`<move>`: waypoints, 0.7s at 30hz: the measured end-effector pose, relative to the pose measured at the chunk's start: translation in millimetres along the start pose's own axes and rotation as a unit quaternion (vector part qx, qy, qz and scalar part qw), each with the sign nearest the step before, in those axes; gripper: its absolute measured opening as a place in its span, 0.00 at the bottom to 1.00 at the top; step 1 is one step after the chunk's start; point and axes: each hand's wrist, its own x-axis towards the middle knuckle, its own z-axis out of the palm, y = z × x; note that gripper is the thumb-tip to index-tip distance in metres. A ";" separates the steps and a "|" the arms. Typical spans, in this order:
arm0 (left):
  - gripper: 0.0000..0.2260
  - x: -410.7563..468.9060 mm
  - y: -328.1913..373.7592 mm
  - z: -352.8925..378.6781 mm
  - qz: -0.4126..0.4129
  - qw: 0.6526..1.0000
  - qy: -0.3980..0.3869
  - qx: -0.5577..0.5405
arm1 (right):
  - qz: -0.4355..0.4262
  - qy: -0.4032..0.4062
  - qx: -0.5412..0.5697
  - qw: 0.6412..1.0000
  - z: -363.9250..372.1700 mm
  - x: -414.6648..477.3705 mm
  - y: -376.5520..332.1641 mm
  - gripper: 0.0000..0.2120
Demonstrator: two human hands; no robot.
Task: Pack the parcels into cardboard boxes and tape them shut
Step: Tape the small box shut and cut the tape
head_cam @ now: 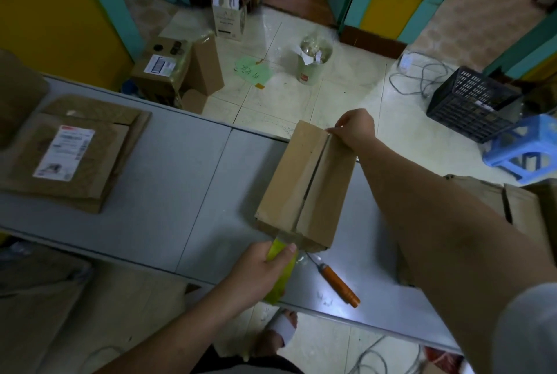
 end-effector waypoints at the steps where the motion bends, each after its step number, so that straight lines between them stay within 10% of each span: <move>1: 0.19 0.8 -1.4 0.4 -0.006 1.000 0.001 0.004 | -0.021 0.018 -0.021 0.999 1.5 -4.5 1.2 0.11; 8: 0.19 4.4 -10.2 3.0 -0.007 1.000 -0.010 0.028 | -0.152 0.168 0.024 0.974 -5.1 -40.1 -10.6 0.10; 15: 0.19 7.5 -13.0 10.0 -0.008 0.999 -0.011 -0.034 | -0.221 -0.124 -0.062 0.965 11.6 -132.0 -3.5 0.19; 21: 0.15 11.9 -15.7 6.2 -0.016 1.000 -0.015 -0.001 | -0.233 -0.099 -0.139 0.957 36.6 -139.6 21.6 0.32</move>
